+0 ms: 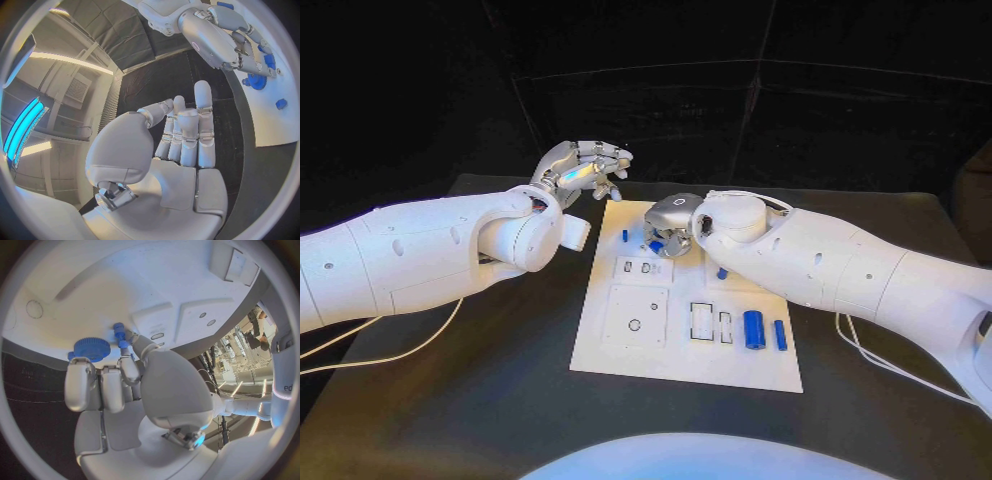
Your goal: Assemble the parts on the task board
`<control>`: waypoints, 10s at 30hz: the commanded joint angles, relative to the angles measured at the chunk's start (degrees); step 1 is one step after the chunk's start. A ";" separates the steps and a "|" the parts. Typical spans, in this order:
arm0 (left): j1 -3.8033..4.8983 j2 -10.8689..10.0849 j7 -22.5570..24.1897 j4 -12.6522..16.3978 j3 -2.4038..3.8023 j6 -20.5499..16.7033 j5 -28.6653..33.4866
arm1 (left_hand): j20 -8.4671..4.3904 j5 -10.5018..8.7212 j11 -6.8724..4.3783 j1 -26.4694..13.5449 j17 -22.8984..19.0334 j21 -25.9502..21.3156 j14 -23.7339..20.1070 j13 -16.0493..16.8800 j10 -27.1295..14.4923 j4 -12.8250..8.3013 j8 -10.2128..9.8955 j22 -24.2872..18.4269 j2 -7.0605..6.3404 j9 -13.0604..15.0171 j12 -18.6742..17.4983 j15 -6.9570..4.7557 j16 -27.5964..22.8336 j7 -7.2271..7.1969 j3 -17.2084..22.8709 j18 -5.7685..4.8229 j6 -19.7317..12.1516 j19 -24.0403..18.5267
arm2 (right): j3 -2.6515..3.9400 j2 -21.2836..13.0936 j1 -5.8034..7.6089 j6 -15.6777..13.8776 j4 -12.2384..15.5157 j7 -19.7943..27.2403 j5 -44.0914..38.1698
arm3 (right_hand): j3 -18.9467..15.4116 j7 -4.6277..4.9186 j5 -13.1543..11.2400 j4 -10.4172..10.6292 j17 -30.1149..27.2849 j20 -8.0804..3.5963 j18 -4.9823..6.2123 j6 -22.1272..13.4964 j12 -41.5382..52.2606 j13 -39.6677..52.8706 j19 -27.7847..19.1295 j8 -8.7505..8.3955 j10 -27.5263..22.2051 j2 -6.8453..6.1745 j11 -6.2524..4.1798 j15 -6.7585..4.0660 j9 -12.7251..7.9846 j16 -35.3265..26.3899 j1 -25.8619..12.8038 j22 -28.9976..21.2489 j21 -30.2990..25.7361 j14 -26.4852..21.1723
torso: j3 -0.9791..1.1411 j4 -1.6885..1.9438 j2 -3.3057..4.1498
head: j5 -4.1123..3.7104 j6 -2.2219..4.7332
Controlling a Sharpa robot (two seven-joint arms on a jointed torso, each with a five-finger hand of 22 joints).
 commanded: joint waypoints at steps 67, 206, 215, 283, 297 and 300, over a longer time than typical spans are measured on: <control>0.08 -1.23 -0.51 0.72 0.02 -0.54 0.10 | 0.12 0.15 0.17 0.43 -0.23 -0.38 -0.44 -0.27 -0.41 -0.43 -0.41 -0.16 0.35 -0.20 -0.29 -0.07 -0.24 0.49 0.08 0.35 -0.07 0.22 | -4.35 -8.68 -0.33 -8.21 21.11 -27.16 17.48 | -1.29 0.63 2.32 2.98 4.05 1.06 -0.39 2.89 1.00 0.58 1.87 -0.02 0.69 -0.86 1.10 1.08 -0.14 0.65 -4.14 4.08 1.63 3.88 | 0.04 -1.01 -0.72 | 0.40 -0.92; -0.01 -0.08 -1.42 -0.77 0.02 -0.10 0.10 | 0.11 0.16 0.20 0.65 -0.42 -0.64 -0.39 -0.84 -0.51 -1.00 -0.36 -0.41 0.54 -0.60 -0.13 -0.08 -0.20 0.54 0.29 0.36 -0.02 0.46 | -7.21 -5.60 2.64 6.08 12.46 0.56 -4.80 | 0.17 -2.58 -3.45 -1.35 5.97 -2.05 0.19 1.03 -0.26 -1.24 -0.38 -0.14 -1.76 -0.14 -2.33 -2.22 -0.10 1.35 1.27 2.32 -0.35 4.13 | 0.14 -1.07 -0.67 | 1.77 -2.68; -0.01 -0.07 -1.65 -0.86 0.01 -0.05 0.10 | 0.11 0.16 0.20 0.66 -0.46 -0.66 -0.40 -0.87 -0.52 -1.03 -0.36 -0.42 0.56 -0.63 -0.12 -0.08 -0.22 0.54 0.31 0.36 -0.02 0.47 | -7.29 -6.00 2.64 2.86 12.53 1.12 -4.75 | 1.07 -2.21 -3.48 -1.22 6.55 -1.56 0.01 3.41 0.49 -0.57 0.30 0.40 -1.04 0.56 -1.43 -1.61 0.13 1.73 0.72 3.07 0.12 4.31 | 0.16 -1.06 -0.69 | 1.68 -2.64; -6.81 4.08 -2.02 -2.05 -0.02 22.15 9.84 | 2.25 0.14 3.65 -12.86 4.67 -0.07 5.22 -19.19 -3.85 9.79 -11.06 -1.64 3.61 -10.49 -20.42 2.37 7.25 3.22 -5.51 0.36 1.94 4.98 | -6.26 -29.28 2.60 -33.12 37.77 18.04 52.00 | -2.70 -0.72 2.42 3.55 7.57 0.08 -1.08 4.69 0.18 -0.87 4.03 -0.79 -0.90 -1.05 0.01 0.14 -0.28 2.40 -4.71 7.52 2.93 4.54 | 0.50 -1.98 -1.56 | 1.13 4.15; -7.19 5.19 -7.37 -1.48 -0.02 27.52 8.33 | 0.99 -2.91 1.66 -20.52 8.36 1.43 6.42 -16.49 4.21 16.01 -12.55 -1.09 3.42 -11.71 -14.30 0.88 10.82 1.57 -13.43 0.37 4.89 5.42 | -6.26 -28.62 2.54 -34.86 37.99 19.29 51.62 | -2.68 -0.70 2.93 3.52 7.66 0.14 -1.09 4.66 0.20 -0.83 4.05 -0.83 -0.90 -1.00 0.02 0.18 -0.29 2.47 -4.45 7.55 2.94 4.56 | 0.44 -1.84 -1.53 | -0.01 5.64; -7.22 5.24 -7.94 -1.40 -0.02 28.92 8.06 | 0.52 -3.05 1.03 -21.63 10.81 1.95 7.20 -14.84 6.27 17.77 -12.56 -0.83 3.55 -11.70 -11.10 0.39 12.60 1.00 -16.15 0.45 5.87 5.72 | -6.26 -28.61 2.54 -35.07 37.86 19.45 51.46 | -2.68 -0.70 3.00 3.51 7.68 0.15 -1.09 4.66 0.21 -0.82 4.07 -0.83 -0.90 -1.00 0.02 0.18 -0.29 2.47 -4.40 7.57 2.96 4.56 | 0.40 -1.83 -1.51 | -0.29 5.86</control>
